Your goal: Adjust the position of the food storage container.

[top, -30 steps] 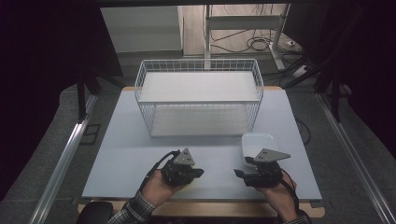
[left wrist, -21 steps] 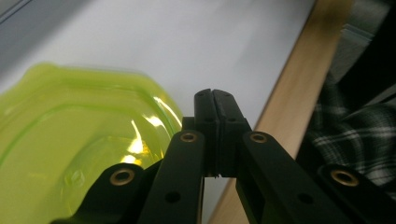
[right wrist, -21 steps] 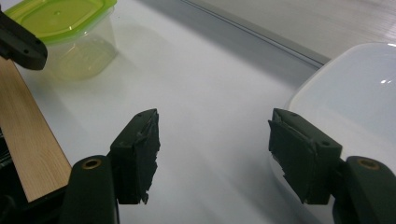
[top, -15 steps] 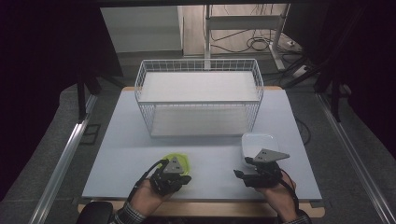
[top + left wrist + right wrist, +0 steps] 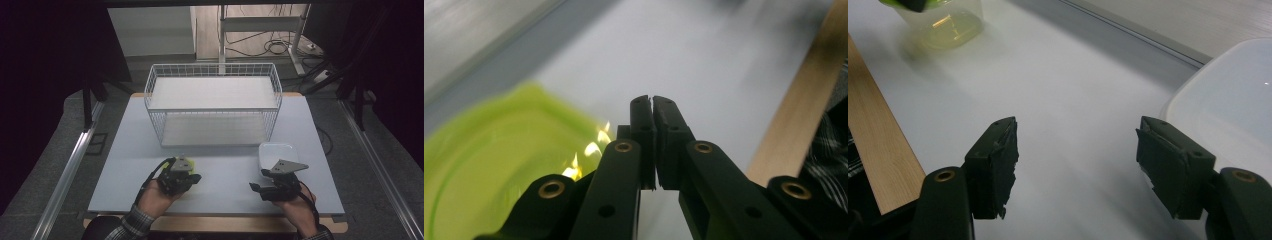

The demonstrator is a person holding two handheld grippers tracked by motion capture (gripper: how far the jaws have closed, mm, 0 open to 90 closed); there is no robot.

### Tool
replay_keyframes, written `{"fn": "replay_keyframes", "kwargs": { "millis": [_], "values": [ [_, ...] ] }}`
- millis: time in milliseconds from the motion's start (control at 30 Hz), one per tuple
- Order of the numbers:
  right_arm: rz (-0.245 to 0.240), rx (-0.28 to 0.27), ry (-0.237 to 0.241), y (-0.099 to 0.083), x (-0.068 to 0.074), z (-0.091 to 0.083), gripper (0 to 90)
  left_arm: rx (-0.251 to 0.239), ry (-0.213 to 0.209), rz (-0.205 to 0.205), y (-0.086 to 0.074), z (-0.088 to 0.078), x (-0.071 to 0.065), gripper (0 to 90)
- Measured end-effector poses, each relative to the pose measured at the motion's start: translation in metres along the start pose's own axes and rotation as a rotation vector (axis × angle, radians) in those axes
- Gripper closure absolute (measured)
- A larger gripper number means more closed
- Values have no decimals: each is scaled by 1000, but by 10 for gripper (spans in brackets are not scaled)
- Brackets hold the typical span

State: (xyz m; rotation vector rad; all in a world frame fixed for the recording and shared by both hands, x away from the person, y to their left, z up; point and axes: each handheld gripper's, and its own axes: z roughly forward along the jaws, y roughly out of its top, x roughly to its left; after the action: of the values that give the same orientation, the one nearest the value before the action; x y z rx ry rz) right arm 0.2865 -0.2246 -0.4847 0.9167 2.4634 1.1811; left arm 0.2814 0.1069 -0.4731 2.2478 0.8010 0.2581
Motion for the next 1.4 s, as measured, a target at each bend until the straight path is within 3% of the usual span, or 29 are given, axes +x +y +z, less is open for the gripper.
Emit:
{"fn": "replay_keyframes", "kwargs": {
  "millis": [133,300,367,433,767,800,900,967,1033,1133,1233,1333,1367,1400],
  "values": [
    [-1,1,2,0,0,0,330,27,29,21,17,16,5,898],
    [4,1,5,-1,-1,0,330,71,64,-5,12,23,14,899],
    [3,0,4,-1,-1,-1,331,68,50,-23,6,20,18,899],
    [1,1,4,-1,-1,0,331,74,65,-21,1,16,22,900],
    [4,4,2,-1,-1,1,327,72,93,-100,-26,-8,43,899],
    [3,7,3,-1,-1,1,326,69,95,-122,-31,-12,47,899],
    [1,9,2,-1,-1,2,326,47,86,-123,-33,-13,45,889],
    [0,8,1,-1,-1,2,326,33,76,-116,-32,-13,42,851],
    [9,-6,-7,0,-1,0,337,-39,26,-81,-26,-10,28,765],
    [35,-27,-15,1,-4,-5,404,-91,6,-43,-22,-6,13,660],
    [49,-37,-39,3,-7,-12,534,-125,-4,-15,-19,-2,2,533],
    [53,-52,-82,5,-12,-23,692,-137,-21,-18,-20,2,-4,417],
    [53,-52,-82,5,-12,-23,692,-137,-21,-18,-20,2,-4,386],
    [70,-58,-118,6,-18,-30,806,-151,-39,-24,-22,4,-6,352]
  ]
}}
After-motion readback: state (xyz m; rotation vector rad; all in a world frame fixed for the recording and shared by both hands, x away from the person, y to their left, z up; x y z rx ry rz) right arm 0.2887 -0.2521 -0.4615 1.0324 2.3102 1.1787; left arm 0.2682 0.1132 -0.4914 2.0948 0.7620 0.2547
